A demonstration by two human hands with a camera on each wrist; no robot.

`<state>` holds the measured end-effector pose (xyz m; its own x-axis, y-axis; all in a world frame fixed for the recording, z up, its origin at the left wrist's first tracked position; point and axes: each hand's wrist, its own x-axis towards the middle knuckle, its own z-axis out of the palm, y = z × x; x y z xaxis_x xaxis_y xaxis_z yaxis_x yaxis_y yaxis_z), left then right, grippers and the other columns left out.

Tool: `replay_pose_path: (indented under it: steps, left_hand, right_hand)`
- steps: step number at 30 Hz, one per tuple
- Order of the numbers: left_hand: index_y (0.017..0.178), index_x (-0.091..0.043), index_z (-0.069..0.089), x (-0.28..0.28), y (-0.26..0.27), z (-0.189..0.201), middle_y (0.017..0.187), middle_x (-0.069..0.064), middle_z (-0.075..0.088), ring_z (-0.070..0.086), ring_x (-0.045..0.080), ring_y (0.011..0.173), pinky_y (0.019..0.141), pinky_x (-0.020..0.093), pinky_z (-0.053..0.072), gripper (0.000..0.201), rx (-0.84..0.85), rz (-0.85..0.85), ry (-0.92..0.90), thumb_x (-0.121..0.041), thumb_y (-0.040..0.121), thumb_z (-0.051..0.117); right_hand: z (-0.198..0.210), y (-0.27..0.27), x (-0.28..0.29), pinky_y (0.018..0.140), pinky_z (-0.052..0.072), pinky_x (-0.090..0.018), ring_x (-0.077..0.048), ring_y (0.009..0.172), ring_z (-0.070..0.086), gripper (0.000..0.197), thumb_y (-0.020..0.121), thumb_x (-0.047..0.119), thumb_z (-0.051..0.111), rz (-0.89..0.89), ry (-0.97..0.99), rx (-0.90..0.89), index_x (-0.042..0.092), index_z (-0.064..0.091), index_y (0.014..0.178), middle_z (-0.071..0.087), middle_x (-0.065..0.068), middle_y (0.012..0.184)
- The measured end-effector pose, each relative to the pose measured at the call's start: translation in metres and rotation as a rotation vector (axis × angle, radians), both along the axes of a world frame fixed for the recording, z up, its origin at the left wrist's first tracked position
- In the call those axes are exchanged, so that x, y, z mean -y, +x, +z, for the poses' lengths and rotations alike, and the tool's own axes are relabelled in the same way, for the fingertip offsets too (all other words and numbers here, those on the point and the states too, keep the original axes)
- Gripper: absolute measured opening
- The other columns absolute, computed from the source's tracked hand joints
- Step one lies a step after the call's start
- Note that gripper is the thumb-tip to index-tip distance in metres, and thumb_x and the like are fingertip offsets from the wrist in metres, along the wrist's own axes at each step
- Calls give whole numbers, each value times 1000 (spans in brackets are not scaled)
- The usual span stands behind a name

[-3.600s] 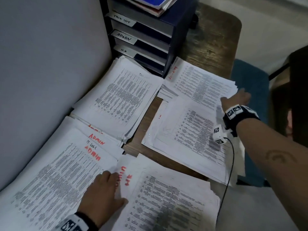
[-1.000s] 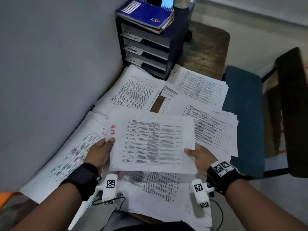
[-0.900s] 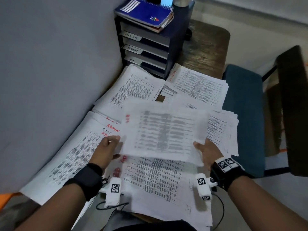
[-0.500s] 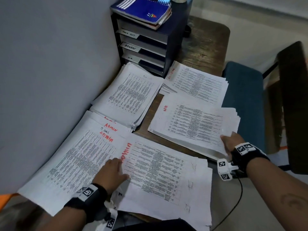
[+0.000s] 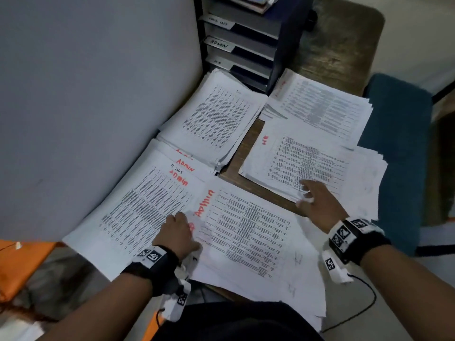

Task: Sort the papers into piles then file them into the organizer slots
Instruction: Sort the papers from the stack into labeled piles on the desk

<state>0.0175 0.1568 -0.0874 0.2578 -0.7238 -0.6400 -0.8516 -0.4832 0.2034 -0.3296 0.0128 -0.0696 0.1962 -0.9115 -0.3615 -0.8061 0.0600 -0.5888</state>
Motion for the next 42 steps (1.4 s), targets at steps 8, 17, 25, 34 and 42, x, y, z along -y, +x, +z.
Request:
replay_pose_path:
  steps: [8, 17, 25, 34, 42]
  left_hand:
    - [100, -18, 49, -3, 8, 7, 83, -6, 58, 55, 15, 73, 56, 28, 37, 33, -116, 203, -84, -23, 81, 76]
    - [80, -21, 61, -6, 6, 13, 73, -4, 70, 64, 18, 72, 70, 36, 52, 13, -386, 328, -294, -15, 85, 72]
    - [101, -24, 52, -8, 0, 10, 91, -9, 68, 62, 9, 77, 64, 26, 48, 26, -412, 316, -263, -28, 86, 73]
    - [83, -33, 65, 22, 10, 50, 86, -10, 65, 60, 11, 82, 65, 20, 40, 16, -508, 164, -489, -27, 97, 60]
    - [117, -12, 57, 77, 26, 69, 100, 7, 70, 65, 22, 87, 70, 29, 53, 25, -845, 705, -540, -12, 93, 60]
  right_hand:
    - [-27, 28, -15, 85, 50, -30, -17, 98, 60, 30, 82, 29, 66, 228, 127, -176, 29, 59, 112, 56, 0, 109]
    - [-71, 15, -7, 85, 55, -31, -8, 93, 61, 43, 71, 46, 58, 241, 143, -168, 33, 62, 111, 63, 9, 103]
    - [-24, 40, -20, 87, 42, -24, -16, 106, 52, 45, 82, 29, 69, 280, 145, -155, 30, 56, 125, 52, -1, 116]
    - [-15, 45, -13, 73, 56, -27, -15, 88, 67, 37, 76, 32, 69, 194, 189, 11, 31, 62, 113, 67, 1, 107]
    - [12, 93, -7, 97, 51, -46, -24, 101, 68, 21, 90, 19, 67, -154, 358, 522, 21, 66, 111, 74, -4, 106]
